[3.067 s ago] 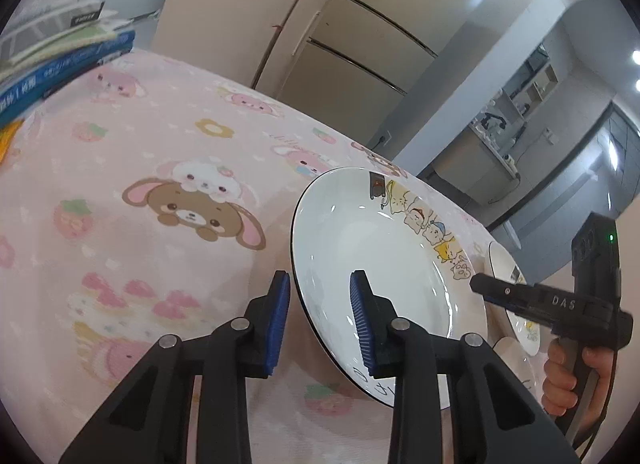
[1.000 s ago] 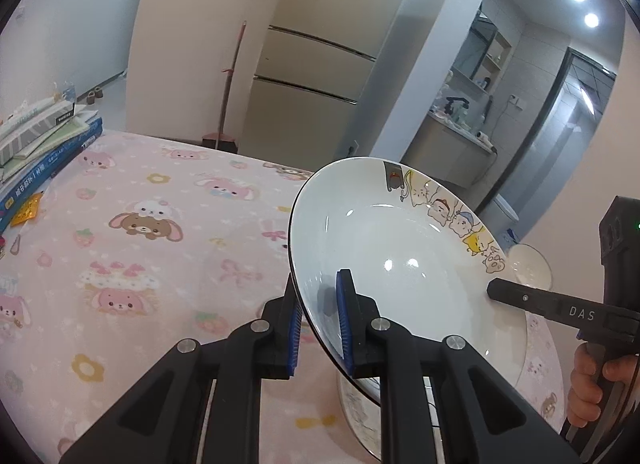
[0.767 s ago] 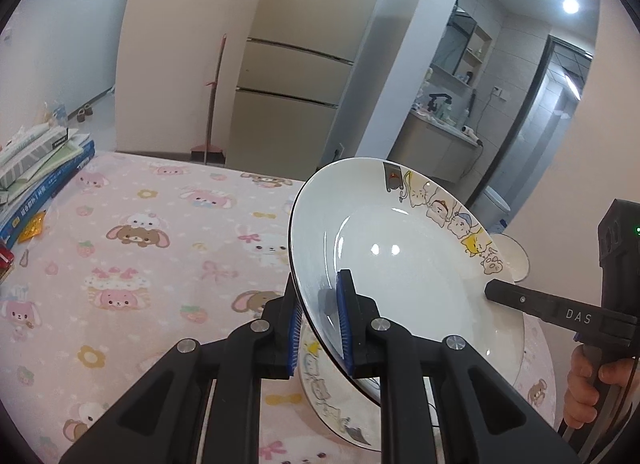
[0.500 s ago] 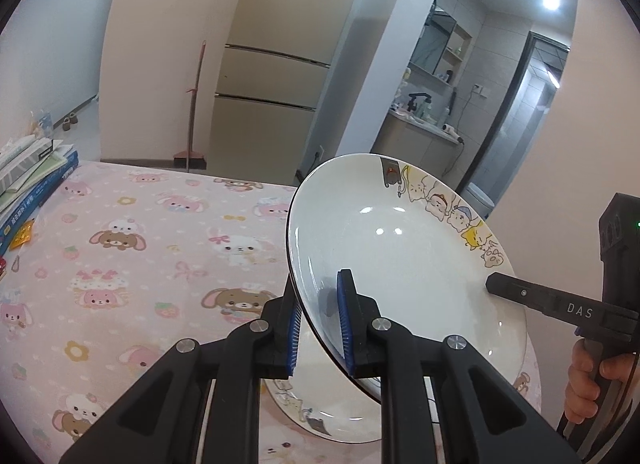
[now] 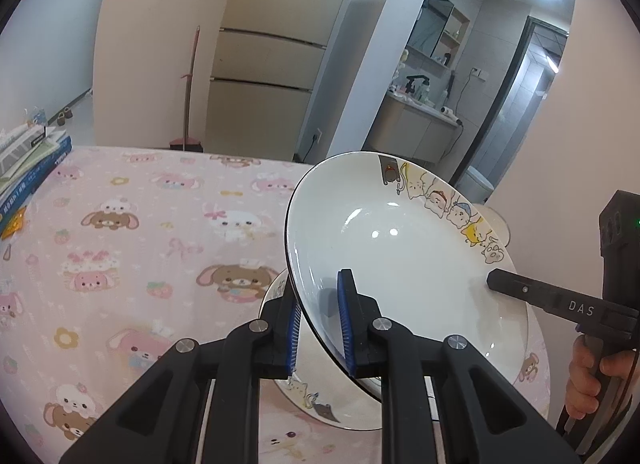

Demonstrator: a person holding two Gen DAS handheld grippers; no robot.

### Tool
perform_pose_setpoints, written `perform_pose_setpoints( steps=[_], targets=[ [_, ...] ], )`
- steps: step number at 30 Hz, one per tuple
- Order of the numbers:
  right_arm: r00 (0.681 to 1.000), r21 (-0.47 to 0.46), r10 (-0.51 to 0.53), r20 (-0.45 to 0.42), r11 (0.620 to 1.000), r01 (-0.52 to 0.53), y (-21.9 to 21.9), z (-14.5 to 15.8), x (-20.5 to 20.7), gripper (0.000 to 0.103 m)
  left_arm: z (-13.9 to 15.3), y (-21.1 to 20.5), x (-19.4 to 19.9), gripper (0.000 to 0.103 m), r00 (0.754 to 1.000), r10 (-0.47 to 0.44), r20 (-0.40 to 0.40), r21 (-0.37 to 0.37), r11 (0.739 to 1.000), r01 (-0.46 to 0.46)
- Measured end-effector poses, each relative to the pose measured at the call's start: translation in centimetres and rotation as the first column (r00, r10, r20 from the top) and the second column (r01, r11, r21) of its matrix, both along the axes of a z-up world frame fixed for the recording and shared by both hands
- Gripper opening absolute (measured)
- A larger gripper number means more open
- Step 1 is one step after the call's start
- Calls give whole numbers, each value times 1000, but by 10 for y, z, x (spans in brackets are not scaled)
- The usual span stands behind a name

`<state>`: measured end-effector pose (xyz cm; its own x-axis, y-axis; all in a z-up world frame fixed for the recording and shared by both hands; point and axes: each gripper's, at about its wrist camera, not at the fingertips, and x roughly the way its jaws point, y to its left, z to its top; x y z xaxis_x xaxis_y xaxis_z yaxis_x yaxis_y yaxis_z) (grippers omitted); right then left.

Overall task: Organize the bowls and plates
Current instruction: 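Lift the plate with the right tool and carry it over the 'life' plate, then lower the held plate onto the 'life' plate with the right tool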

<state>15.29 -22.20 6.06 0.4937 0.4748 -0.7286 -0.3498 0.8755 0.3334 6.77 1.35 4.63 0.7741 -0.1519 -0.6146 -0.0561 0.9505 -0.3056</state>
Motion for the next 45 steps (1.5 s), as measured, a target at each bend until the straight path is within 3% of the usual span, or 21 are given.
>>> perform_pose_setpoints(
  steps=[14,20,25,29,45],
  targets=[
    [996,-8,-5,-92,1000,4,5,-53,13,13,-55,5,14,19,997,-5,-71,37,999,8],
    [997,-31,5,-73,999,-8,11,-66,13,13,-70,8,18,19,997,-9,-77,36,999,12],
    [1000,-131,17,2,991,-16,21,-69,5,15,-80,8,24,21,996,-32,-81,43,998,35],
    [1000,-114,16,0,993,-16,18,-73,8,15,-79,2,23,21,997,-40,-70,102,994,47],
    [995,-225,48,85,974,-27,30,-78,-23,18,-87,0,10,24,992,-61,-107,170,982,79]
  ],
)
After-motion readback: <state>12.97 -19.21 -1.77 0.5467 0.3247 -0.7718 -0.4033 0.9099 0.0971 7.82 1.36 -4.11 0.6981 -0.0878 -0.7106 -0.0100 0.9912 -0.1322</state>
